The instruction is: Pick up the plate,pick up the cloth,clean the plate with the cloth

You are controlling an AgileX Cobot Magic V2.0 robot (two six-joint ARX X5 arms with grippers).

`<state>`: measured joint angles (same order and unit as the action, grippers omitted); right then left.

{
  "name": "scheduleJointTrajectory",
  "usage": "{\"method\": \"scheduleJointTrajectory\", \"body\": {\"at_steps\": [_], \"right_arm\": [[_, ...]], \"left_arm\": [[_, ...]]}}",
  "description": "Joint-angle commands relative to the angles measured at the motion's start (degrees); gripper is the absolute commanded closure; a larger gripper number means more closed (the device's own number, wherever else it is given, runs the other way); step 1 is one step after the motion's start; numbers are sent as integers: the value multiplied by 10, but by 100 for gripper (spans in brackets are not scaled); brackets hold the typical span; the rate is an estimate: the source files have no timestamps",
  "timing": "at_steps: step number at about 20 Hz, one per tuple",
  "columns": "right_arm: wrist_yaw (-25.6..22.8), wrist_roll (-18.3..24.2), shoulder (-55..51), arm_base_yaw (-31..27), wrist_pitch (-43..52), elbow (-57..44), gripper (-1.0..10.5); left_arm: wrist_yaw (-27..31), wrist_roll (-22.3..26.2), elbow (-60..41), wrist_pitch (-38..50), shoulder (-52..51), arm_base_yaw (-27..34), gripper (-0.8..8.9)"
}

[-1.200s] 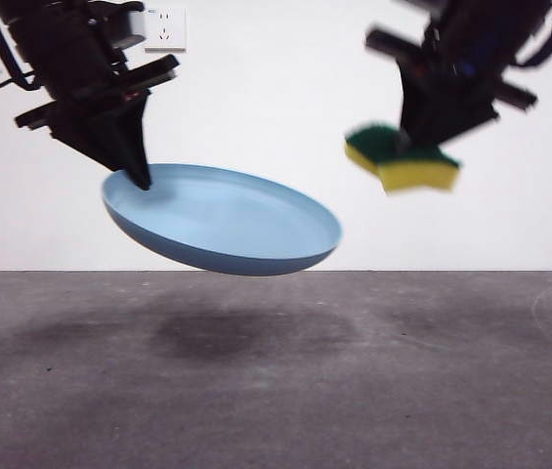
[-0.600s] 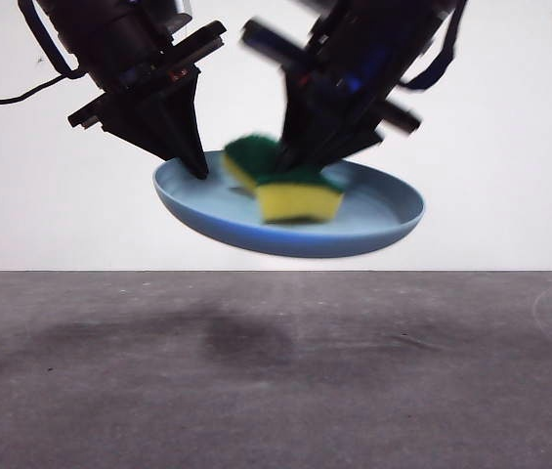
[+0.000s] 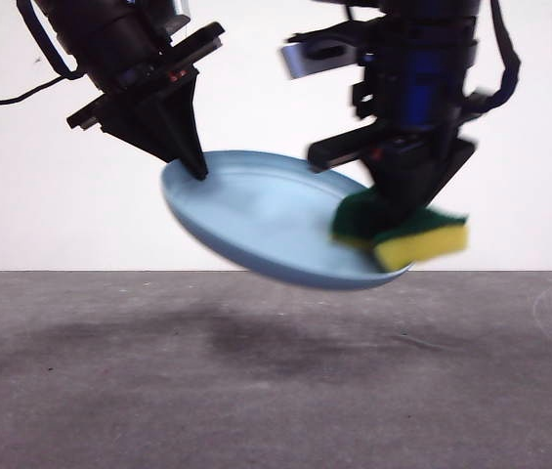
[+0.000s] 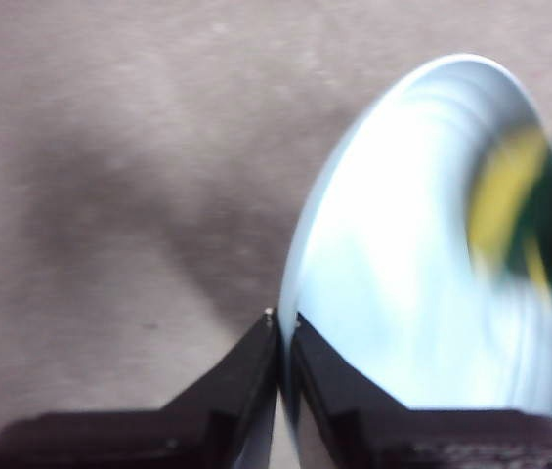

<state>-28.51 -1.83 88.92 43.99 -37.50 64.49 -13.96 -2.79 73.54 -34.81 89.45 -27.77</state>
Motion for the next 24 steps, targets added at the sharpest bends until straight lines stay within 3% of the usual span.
{"method": "scheduleJointTrajectory", "body": {"at_steps": [1,3,5,11,13,15,20,22,24], "right_arm": [[-29,4,-14,-20,49,-3,959],[-22,4,-21,-29,96,-3,959],[18,3,-24,-34,146,-3,959],[293,-35,-22,-33,224,-3,959],[351,-52,-20,-24,219,-3,959],[377,-59,-20,-14,200,-3,959],[360,-43,-20,-4,19,-3,959],[297,-37,-24,-4,-35,-3,959],[186,-37,-34,-5,-52,-3,959]], "left_arm": [[-55,-4,-1,1,0,-1,822],[-69,-4,-1,1,0,-1,822],[-75,-5,-1,1,0,-1,822],[-74,-7,-1,5,0,-1,822],[-71,-8,-1,7,0,-1,822],[-71,-18,-1,9,0,-1,822],[-71,-22,-1,19,0,-1,822],[-71,-21,-1,19,0,-1,822],[-72,-21,-1,17,0,-1,822]]}}
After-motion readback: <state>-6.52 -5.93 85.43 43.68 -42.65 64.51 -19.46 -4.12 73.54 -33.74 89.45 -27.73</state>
